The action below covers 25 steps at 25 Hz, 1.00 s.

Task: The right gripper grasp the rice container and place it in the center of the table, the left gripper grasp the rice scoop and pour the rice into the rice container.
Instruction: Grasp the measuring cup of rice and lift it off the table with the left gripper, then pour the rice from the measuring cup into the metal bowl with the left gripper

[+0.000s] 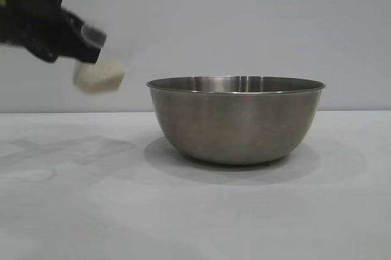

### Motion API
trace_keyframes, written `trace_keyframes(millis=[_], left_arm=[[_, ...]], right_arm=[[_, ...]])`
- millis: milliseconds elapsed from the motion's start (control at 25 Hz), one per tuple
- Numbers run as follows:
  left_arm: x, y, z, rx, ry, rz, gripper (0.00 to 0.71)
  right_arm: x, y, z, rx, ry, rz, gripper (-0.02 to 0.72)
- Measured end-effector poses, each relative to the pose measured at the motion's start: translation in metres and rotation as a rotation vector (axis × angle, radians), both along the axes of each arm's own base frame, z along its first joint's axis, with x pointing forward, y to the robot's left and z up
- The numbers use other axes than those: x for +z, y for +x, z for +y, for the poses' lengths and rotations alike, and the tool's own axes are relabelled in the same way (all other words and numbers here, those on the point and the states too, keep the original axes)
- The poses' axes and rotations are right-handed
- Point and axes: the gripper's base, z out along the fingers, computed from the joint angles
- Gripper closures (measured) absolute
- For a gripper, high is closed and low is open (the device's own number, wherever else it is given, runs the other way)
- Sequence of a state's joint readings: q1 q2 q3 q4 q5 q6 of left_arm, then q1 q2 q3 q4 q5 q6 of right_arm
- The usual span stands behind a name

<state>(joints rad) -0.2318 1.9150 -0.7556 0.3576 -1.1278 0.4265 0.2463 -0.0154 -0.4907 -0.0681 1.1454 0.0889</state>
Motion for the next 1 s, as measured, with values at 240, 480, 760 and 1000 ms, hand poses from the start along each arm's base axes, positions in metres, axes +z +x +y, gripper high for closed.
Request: trace_keyframes(millis=[240,480,760,1000], left_arm=[[0.039,0.007,-0.047,-0.108,0.297,-0.256,0.710],[0.051,0.003,-0.096,-0.230,0.686,-0.501,0.710],[0.036,-0.012,-0.133,-0.370,1.185,-0.860,0.710],[0.019,-0.015,-0.141,-0.424,1.398,-1.049,0.710]], right_arm=[[0.000,0.000,0.000,0.000,0.000,0.000,0.290],[0.000,0.000,0.000,0.000,0.000,0.000,0.290],[0.000,0.000,0.000,0.000,0.000,0.000,0.290],[0.000,0.000,0.000,0.000,0.000,0.000,0.290]])
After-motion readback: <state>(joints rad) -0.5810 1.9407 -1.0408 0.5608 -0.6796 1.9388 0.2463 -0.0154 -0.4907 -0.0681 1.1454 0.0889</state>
